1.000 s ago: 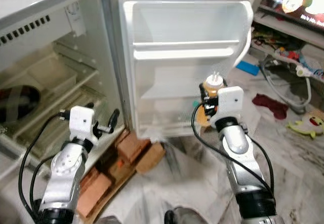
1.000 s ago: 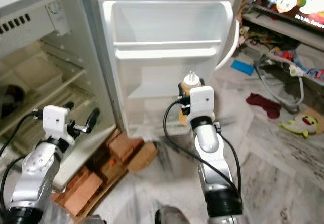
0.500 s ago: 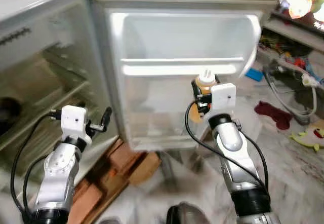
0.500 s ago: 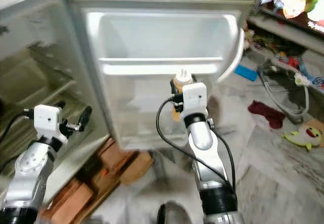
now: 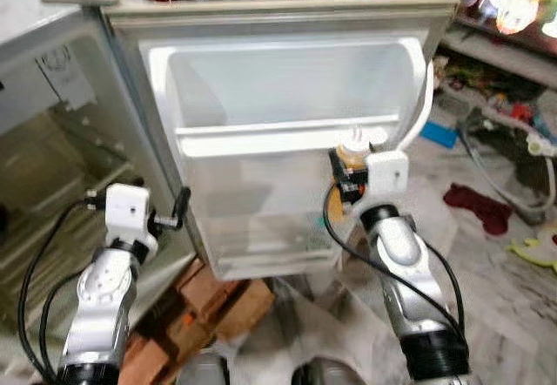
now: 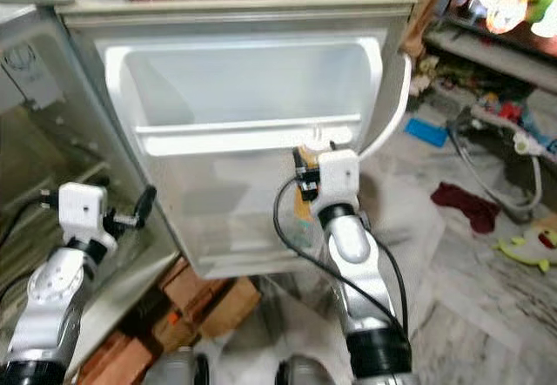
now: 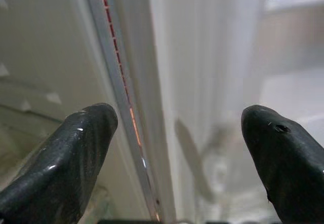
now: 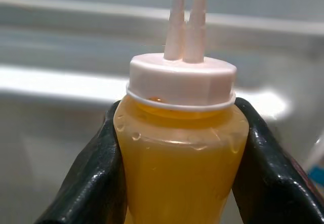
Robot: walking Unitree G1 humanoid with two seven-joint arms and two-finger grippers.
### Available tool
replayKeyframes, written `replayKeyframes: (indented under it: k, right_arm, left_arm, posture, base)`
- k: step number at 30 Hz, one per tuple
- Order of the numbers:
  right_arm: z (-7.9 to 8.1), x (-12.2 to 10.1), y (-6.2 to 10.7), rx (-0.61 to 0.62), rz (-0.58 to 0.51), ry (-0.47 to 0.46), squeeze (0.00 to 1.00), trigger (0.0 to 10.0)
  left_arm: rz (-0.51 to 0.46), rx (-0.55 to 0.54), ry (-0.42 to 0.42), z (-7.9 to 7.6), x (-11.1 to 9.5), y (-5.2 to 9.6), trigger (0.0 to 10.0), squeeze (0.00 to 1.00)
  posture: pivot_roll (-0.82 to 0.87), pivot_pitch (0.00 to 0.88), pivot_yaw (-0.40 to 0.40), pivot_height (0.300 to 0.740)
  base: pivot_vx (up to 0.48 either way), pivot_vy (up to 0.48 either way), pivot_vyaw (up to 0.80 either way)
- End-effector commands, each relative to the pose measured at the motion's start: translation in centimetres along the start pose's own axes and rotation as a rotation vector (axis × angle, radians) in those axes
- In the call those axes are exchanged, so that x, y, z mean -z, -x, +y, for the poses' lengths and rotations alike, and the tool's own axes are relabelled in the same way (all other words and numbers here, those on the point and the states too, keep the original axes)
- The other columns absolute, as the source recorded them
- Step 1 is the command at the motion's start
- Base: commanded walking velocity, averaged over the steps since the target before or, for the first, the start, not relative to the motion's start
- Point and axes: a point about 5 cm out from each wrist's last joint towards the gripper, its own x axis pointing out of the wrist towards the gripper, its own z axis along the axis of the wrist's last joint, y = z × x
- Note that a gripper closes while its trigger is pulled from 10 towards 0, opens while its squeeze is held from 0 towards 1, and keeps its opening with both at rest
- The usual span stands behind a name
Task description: Restocking fridge
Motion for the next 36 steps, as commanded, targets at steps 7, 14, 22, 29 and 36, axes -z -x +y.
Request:
replayKeyframes:
  k: [7,14,22,29,36]
  right_arm:
    - [0.2,0.5,1.9,-0.058,0.074,-0.089,0.0,10.0]
    - [0.8,1.2,2.3,-0.117,0.135,-0.157,0.0,10.0]
    - [1.7,2.0,2.5,-0.172,0.179,-0.135,0.0,10.0]
    - [1.9,2.0,2.2,-0.177,0.178,-0.132,0.0,10.0]
    - [1.9,2.1,2.3,-0.18,0.184,-0.12,0.0,10.0]
  left_arm:
    - [0.025,-0.026,-0.023,0.6,0.2,0.6,10.0,0.0]
    - [0.045,-0.034,-0.032,0.3,0.3,0.6,10.0,0.0]
    - [0.059,-0.04,-0.037,0.4,0.5,0.7,10.0,0.0]
    - [0.082,-0.021,-0.034,0.0,0.9,1.2,10.0,0.0]
    - [0.062,-0.022,-0.014,0.4,0.5,1.3,10.0,0.0]
  posture:
    - [0.0,0.07,-0.04,0.74]
    - [0.01,0.064,-0.038,0.74]
    - [0.02,0.064,-0.042,0.74]
    - [0.02,0.078,-0.041,0.726]
    - [0.02,0.084,-0.041,0.671]
  base:
    - [0.0,0.0,0.0]
    - [0.0,0.0,0.0]
    - [0.0,0.0,0.0]
    - [0.0,0.0,0.0]
    - [0.0,0.0,0.0]
